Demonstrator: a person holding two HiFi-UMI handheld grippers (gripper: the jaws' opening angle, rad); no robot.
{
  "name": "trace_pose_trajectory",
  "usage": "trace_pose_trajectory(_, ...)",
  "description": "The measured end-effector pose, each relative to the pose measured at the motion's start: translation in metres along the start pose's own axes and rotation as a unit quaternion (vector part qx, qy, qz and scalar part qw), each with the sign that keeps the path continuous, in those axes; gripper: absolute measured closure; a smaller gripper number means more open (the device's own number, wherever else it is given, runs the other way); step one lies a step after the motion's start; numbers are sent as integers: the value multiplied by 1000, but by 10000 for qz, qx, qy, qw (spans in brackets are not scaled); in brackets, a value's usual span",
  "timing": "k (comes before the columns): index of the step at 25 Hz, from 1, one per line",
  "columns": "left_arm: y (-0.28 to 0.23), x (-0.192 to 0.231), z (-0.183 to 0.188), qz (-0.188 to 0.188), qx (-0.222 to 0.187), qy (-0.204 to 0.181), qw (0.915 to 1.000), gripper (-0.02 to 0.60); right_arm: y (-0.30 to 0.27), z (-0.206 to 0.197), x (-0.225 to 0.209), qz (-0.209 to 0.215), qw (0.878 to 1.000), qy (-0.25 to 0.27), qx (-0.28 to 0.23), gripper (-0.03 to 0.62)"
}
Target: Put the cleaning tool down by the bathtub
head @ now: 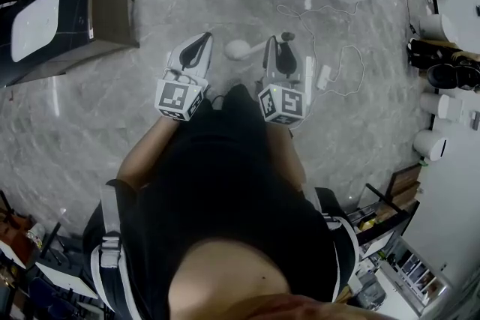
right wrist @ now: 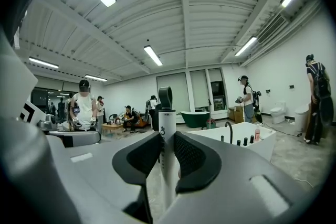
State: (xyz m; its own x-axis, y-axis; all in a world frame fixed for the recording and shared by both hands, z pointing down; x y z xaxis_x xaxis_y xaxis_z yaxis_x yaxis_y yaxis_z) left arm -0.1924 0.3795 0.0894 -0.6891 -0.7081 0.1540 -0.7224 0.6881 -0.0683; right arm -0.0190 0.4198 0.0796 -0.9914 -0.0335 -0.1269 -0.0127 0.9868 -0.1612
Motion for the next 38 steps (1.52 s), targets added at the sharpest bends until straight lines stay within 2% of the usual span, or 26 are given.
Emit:
trace_pose_trajectory(6, -15, 6, -3, 112, -10, 75, 9999, 572, -16, 0, -12, -30, 10000, -30, 11, 508)
trace_pose_trajectory(14, -67, 10, 5, 221, -114, -28, 9997, 574, -62, 4, -45, 71, 10000, -18, 14, 508)
trace_pose_trajectory(26, -175, 19, 8, 659, 45, 23, 9978, 574, -152, 17, -111, 533, 9985, -25, 81, 508)
trace_pose_trajectory(38, -243, 28, -7, 1044, 177, 58, 9944, 574, -216, 11, -154, 894, 9957, 119, 195, 508)
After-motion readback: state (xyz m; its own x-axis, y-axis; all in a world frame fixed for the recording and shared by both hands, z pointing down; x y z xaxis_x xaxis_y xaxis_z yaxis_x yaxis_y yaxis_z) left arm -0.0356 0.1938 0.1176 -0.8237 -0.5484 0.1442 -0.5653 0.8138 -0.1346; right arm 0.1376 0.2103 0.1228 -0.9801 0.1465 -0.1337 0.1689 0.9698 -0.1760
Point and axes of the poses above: the fingertips, and each gripper's own axes: y backward along the fingers, x to its left, z out of its top, the point moved 2 cm from there along y, backward along the fingers, and after that the axes turned 2 degrees about -y, right-handed, at the moved point
